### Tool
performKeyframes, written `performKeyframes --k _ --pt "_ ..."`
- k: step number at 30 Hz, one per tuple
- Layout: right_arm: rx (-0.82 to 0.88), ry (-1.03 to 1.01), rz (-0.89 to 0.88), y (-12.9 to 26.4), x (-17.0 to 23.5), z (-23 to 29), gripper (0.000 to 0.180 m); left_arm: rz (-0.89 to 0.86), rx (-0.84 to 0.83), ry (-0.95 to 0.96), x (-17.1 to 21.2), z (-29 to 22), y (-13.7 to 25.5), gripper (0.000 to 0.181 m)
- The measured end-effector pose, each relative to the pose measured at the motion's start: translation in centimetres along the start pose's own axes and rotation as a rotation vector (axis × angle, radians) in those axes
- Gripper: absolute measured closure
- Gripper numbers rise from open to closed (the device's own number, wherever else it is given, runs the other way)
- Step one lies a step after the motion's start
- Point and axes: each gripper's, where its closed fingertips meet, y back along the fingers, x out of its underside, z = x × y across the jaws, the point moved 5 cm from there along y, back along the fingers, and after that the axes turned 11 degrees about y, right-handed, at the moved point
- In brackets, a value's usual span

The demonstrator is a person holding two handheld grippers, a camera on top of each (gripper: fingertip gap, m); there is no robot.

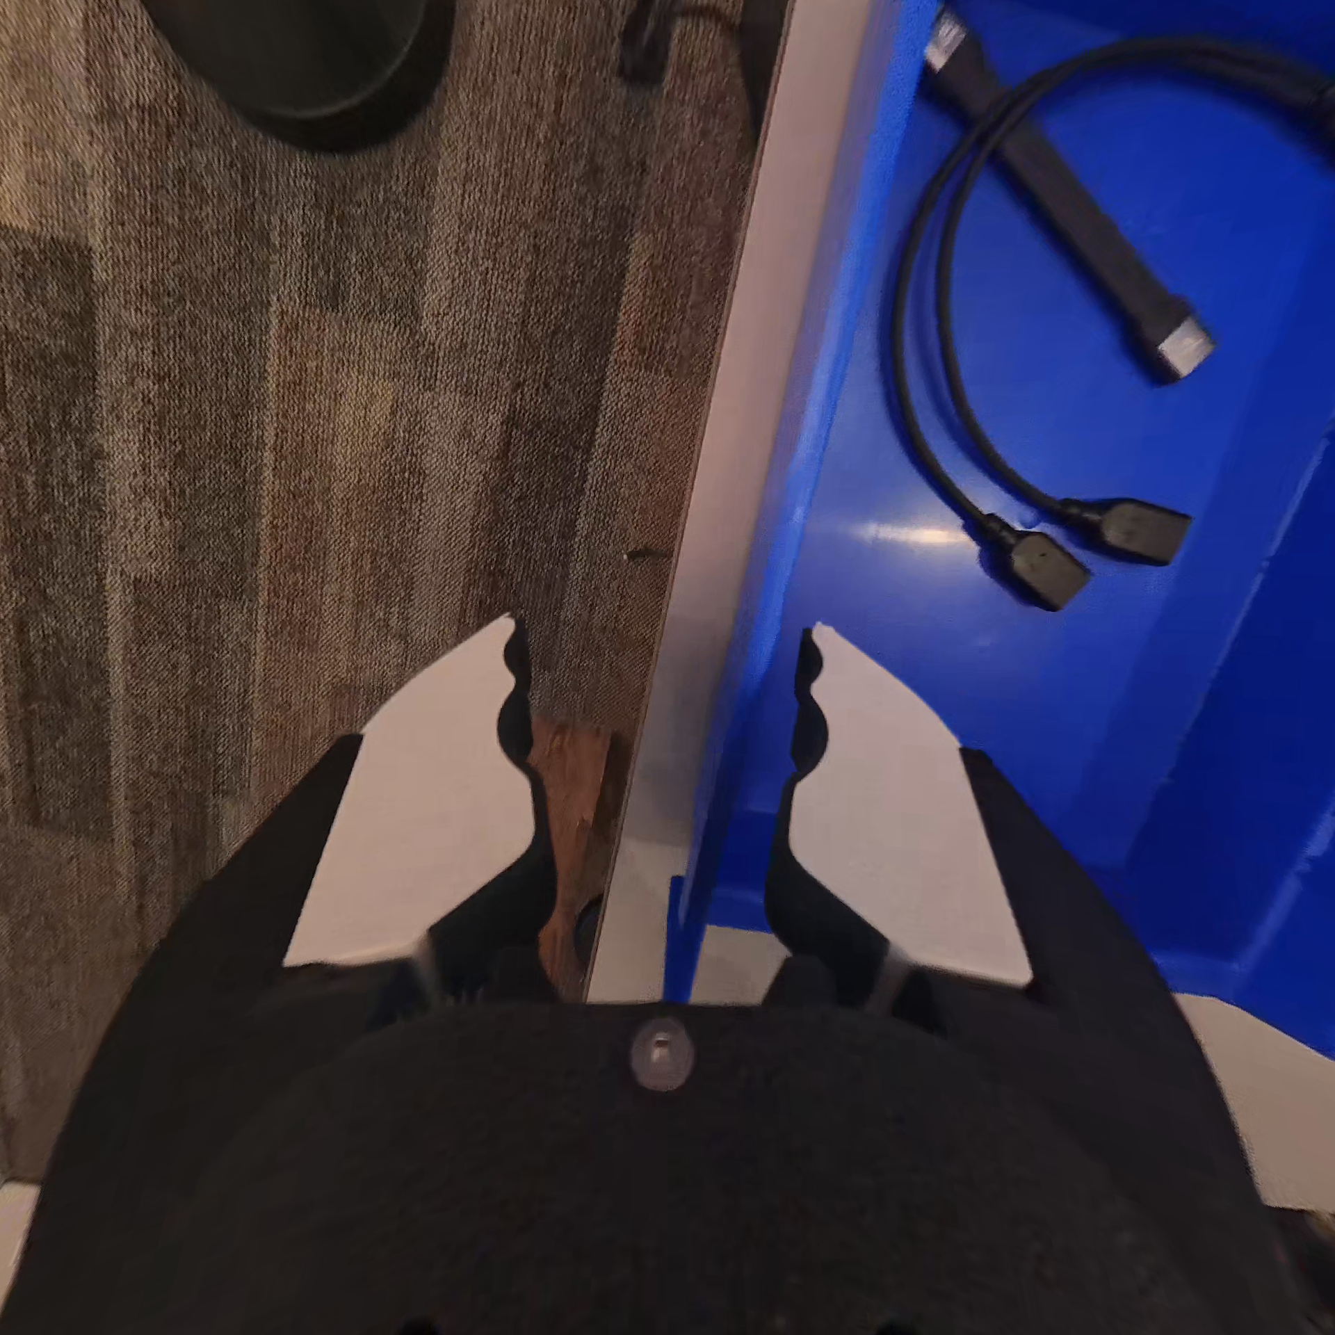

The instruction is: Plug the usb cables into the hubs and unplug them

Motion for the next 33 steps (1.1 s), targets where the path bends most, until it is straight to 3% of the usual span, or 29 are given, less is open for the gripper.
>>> performKeyframes --k 6,9,10,13,18,20,23,33 --pt "0.037 -0.023 -0.031 0.7 0.5 -0.9 0.092 0.131 0.02 -0.032 1.3 -0.1 -1.9 0.131" --pt "0.035 -0.039 -0.041 0.9 0.6 -0.9 0.098 0.152 0.11 -0.072 1.4 -1.1 -2.0 0.17" --pt "0.032 -0.042 -0.041 1.0 0.6 -0.9 0.101 0.153 0.115 -0.084 1.5 -1.3 -2.1 0.176" --pt "0.023 -0.054 -0.042 1.4 0.7 -0.8 0.108 0.147 0.138 -0.089 1.7 -1.4 -2.1 0.176" --pt "0.028 -0.085 -0.043 1.8 1.5 -0.4 0.103 0.088 0.193 -0.092 2.8 -1.6 -1.8 0.176" --pt "-0.002 -0.083 -0.033 2.1 1.8 0.0 0.113 0.046 0.21 -0.068 3.3 -1.3 -1.6 0.176" --pt "-0.021 -0.091 -0.017 2.7 2.2 0.3 0.114 0.012 0.233 -0.024 4.4 -0.6 -1.0 0.176" --pt "-0.049 -0.101 -0.019 4.4 2.8 1.3 0.11 -0.133 0.361 0.078 5.5 -0.5 4.4 0.176"
